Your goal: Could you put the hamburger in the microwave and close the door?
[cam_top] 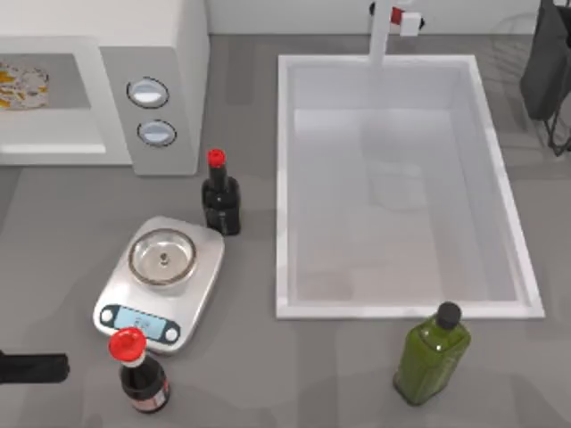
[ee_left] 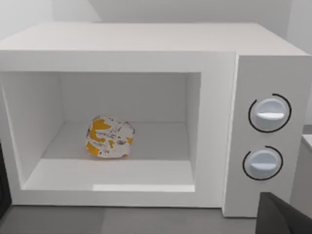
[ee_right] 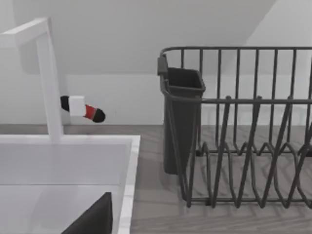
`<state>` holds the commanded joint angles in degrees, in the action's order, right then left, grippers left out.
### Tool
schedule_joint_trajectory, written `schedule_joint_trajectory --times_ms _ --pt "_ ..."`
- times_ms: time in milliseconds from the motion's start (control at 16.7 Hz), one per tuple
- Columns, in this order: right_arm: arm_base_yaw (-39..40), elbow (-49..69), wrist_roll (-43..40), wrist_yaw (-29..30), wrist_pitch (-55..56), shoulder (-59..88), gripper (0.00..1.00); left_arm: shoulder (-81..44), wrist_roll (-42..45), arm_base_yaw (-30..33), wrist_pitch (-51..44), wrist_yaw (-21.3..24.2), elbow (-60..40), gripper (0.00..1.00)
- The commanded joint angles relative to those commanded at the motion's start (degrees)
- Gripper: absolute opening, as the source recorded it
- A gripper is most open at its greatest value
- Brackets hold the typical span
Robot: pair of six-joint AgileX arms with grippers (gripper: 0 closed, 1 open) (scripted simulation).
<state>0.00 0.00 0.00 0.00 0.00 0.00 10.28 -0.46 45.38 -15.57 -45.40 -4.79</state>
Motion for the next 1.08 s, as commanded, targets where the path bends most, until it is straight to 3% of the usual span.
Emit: schedule_joint_trajectory --times_ms 240,660,1080 --pt "0.0 0.0 0.0 0.0 0.0 0.0 1.0 -2.28 0.02 1.57 2.24 -1.68 0.31 0.0" --pt "0.0 0.0 0.0 0.0 0.0 0.0 1.0 -14.55 0.22 10.0 18.33 -10.01 3.41 0.0" --pt "0.0 0.0 0.0 0.0 0.0 0.0 1.0 -15.63 0.44 9.62 18.65 -9.72 2.88 0.0"
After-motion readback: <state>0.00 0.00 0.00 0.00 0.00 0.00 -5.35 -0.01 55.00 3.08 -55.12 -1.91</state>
